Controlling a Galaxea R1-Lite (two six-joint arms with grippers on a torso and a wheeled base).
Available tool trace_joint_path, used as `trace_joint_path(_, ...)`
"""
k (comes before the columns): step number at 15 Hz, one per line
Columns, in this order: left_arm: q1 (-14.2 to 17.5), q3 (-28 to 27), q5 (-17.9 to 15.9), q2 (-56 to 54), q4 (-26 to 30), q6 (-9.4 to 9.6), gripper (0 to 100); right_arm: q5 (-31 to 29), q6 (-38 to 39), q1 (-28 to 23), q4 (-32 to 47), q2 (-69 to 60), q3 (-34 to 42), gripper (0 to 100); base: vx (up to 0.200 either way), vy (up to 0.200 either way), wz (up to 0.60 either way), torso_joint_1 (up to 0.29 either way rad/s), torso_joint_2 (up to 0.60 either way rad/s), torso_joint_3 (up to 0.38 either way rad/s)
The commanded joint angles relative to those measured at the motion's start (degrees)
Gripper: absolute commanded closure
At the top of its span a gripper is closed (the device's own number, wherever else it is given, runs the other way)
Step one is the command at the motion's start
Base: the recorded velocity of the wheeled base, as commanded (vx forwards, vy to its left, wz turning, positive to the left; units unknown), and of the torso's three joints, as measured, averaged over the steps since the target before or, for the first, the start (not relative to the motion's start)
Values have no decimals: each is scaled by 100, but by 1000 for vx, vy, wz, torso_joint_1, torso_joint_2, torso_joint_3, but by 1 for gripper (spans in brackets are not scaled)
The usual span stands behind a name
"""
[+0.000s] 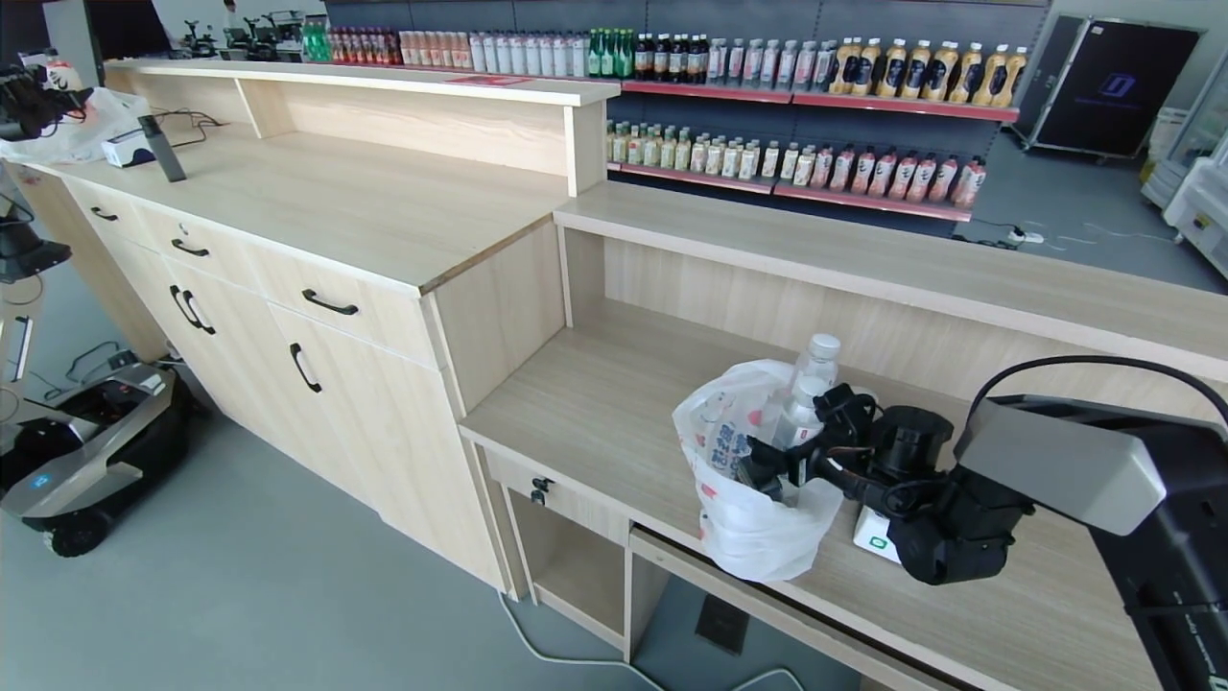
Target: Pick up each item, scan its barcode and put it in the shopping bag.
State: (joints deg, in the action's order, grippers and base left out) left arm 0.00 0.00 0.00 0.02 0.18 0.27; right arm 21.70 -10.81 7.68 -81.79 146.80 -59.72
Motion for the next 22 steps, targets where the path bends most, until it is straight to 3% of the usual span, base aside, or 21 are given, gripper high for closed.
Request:
trace_joint_path(1,0,0,0,-2,-1,0,0,19,35,-3,5,-231,4,0,0,0,0,0,0,0)
trace_joint_path(7,0,0,0,-2,-1,0,0,502,106,-12,207,-1277,532,0,0,0,0,0,0,0)
trace_joint_path(12,0,0,0,-2,-1,0,0,511,106,-12,374,-1962,734,0,0,0,0,0,0,0)
trace_joint_path(15,0,0,0,-2,-1,0,0,405,-9,-74,1007,-3008,1077,0,0,0,0,0,0,0)
trace_joint_path(18,0,0,0,-2,-1,0,0,36,-958,-513,1701,-4300,1964,0,0,0,0,0,0,0)
trace_joint_path(21,0,0,0,-2,-1,0,0,10,-1054,-865,1947,-5091,2167,0,0,0,0,0,0,0)
trace_joint_path(22,0,0,0,-2,-1,0,0,-25,-1441,-1155,2220,-5381,2131,0,0,0,0,0,0,0)
